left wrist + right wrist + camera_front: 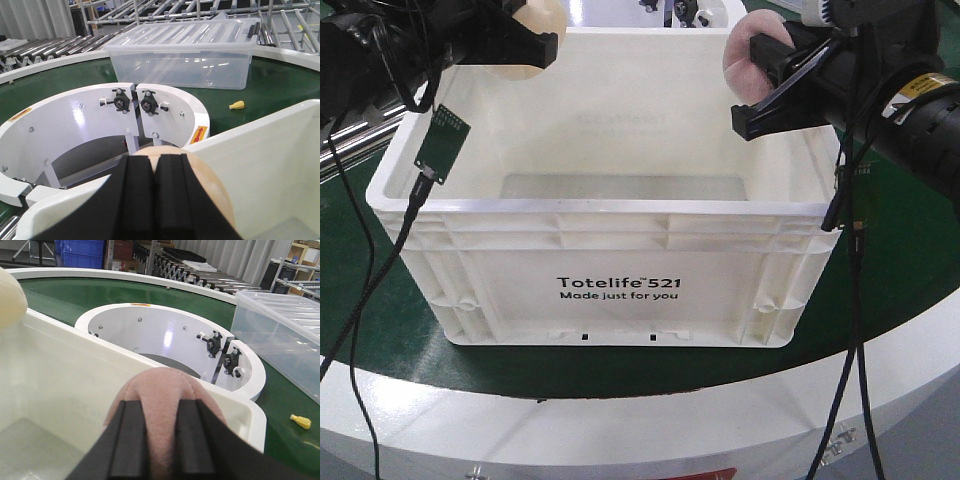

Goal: Place moving items into box and shelve
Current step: 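Open both grippers to drop the balls into the crate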

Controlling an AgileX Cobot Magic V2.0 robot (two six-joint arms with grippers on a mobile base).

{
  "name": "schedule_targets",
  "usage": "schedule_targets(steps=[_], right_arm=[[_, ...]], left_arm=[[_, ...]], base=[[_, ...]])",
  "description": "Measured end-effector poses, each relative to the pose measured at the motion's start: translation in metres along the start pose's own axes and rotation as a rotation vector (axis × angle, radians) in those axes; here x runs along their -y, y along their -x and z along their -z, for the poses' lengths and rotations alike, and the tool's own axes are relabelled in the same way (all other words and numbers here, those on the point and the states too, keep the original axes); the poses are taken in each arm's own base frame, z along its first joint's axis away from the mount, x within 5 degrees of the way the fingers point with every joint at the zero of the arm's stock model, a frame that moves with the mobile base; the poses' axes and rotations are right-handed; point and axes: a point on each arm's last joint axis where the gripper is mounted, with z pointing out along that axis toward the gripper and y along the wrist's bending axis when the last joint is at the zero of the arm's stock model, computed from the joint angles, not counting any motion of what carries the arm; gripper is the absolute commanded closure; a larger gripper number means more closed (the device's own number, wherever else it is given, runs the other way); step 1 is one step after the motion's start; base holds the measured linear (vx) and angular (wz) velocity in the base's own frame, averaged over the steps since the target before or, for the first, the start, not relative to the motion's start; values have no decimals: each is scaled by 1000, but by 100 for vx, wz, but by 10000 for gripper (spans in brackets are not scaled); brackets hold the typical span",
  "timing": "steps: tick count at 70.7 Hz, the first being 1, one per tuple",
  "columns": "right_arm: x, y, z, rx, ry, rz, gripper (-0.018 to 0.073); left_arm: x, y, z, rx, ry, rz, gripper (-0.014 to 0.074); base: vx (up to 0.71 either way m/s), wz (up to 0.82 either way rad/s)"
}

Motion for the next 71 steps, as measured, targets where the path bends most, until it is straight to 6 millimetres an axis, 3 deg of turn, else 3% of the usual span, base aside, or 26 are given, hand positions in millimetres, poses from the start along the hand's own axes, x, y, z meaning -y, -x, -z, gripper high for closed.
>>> schedule_targets(steps=[11,22,46,61,71], right_arm=[[0,0,0,4,-1,-1,-17],[0,1,0,7,-2,-4,-64],[3,0,0,4,-19,-57,-32],[35,-3,5,-1,-140,-121,-32],[53,-1,15,-2,-202,-55,-32]], left_arm=[[0,-2,-2,-6,0,-1,169],[0,-4,-4,-13,0,0,61],[-9,1,-1,22,52,4,58],[-37,17,18,77,134,18,62],[-53,20,25,73,165,24,63]], base=[[0,0],[0,0],[0,0],[0,0],[0,0]])
